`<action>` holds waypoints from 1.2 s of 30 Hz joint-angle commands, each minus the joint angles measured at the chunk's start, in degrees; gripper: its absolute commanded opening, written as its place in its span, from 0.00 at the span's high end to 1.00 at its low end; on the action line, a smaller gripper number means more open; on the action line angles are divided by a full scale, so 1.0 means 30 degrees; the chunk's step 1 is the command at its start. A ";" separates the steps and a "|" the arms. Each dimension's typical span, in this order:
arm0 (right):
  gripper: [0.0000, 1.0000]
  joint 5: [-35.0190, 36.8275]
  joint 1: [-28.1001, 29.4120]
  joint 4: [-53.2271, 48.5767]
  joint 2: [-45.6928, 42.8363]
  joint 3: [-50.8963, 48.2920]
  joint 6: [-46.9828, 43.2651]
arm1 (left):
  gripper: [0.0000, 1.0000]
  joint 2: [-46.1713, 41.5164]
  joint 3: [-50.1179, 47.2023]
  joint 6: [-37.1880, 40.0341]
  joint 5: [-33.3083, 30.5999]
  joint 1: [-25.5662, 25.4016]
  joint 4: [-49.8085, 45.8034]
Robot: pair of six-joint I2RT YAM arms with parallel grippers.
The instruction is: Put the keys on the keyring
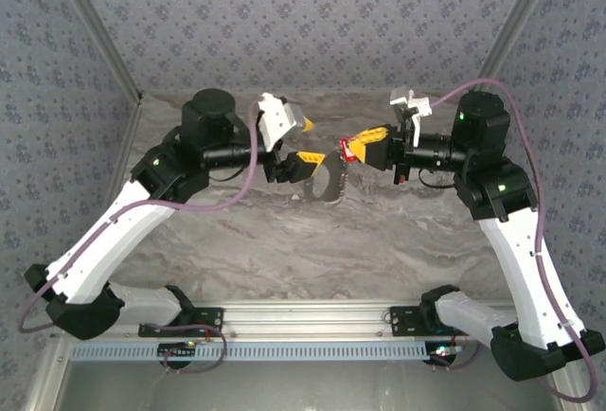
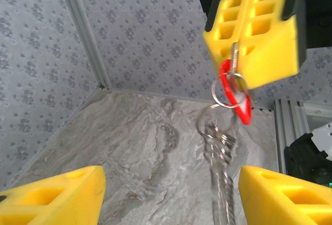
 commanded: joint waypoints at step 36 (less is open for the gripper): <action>1.00 -0.0934 -0.0659 0.0007 0.0839 0.0505 -0.1283 | 0.73 0.2576 0.3514 0.2197 0.7552 0.0577 -0.1188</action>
